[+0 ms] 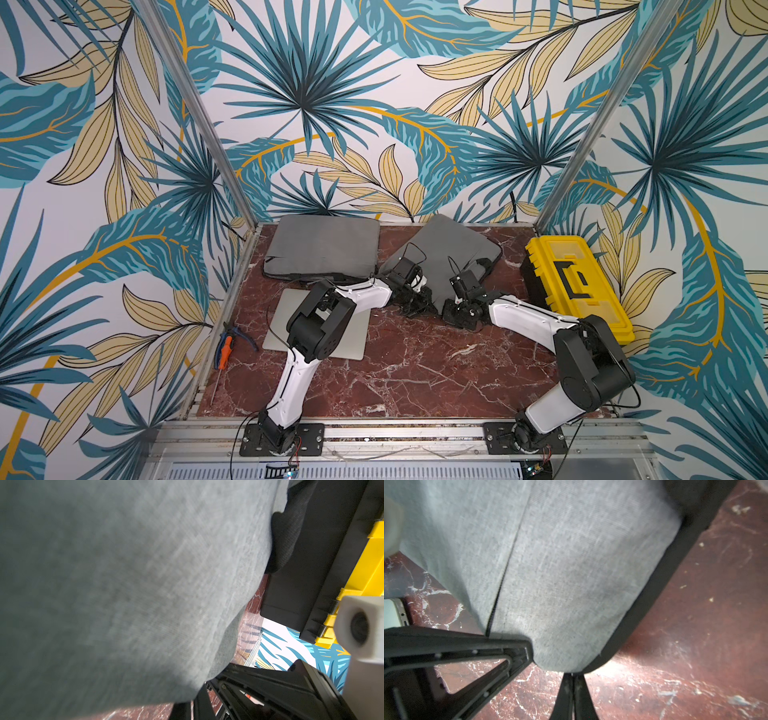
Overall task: Open the zippered laptop bag and take out the laptop
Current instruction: Unzip the zipper on the zippered laptop bag.
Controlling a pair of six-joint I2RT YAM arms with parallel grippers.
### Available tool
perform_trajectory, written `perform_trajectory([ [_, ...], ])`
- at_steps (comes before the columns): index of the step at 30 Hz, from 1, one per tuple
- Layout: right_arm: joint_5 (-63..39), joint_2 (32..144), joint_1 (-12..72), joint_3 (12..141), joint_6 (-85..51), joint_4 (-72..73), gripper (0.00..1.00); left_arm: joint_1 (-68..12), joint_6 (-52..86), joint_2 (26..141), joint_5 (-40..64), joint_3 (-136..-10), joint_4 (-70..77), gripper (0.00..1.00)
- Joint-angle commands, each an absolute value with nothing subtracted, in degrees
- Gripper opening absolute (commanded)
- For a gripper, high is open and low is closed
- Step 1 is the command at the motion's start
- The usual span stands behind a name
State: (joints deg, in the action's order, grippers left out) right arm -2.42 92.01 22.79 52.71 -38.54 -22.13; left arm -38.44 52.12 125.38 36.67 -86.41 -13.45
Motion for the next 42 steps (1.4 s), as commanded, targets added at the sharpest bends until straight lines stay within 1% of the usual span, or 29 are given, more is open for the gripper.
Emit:
perform_trajectory([
  [1,0.8,90.4,21.0,51.4,-37.1,-23.0,0.0,-37.5,51.9,124.4,32.2,-85.0,-14.2,0.0],
  [8,4.4,90.2,18.0,51.2,-36.1,-25.4,0.0,-36.9,51.4,122.6,29.8,-82.8,-14.2,0.0],
  [17,7.9,91.3,13.3,51.9,-34.7,-27.3,0.0,-36.7,50.6,121.4,29.4,-81.5,-14.2,0.0],
  [24,9.9,90.3,11.9,53.8,-32.1,-31.2,0.0,-36.3,50.1,120.4,28.3,-80.3,-14.2,0.0],
  [29,5.8,87.2,11.9,53.5,-29.6,-34.3,0.0,-35.9,49.5,120.8,28.2,-80.6,-14.2,0.0],
  [33,-1.0,86.2,12.2,51.7,-28.9,-34.6,0.0,-35.8,47.5,122.9,28.8,-83.5,-15.1,0.0],
  [42,-4.8,89.4,20.3,51.9,-32.1,-29.8,0.0,-34.5,38.9,123.8,24.8,-88.9,-23.1,0.0],
])
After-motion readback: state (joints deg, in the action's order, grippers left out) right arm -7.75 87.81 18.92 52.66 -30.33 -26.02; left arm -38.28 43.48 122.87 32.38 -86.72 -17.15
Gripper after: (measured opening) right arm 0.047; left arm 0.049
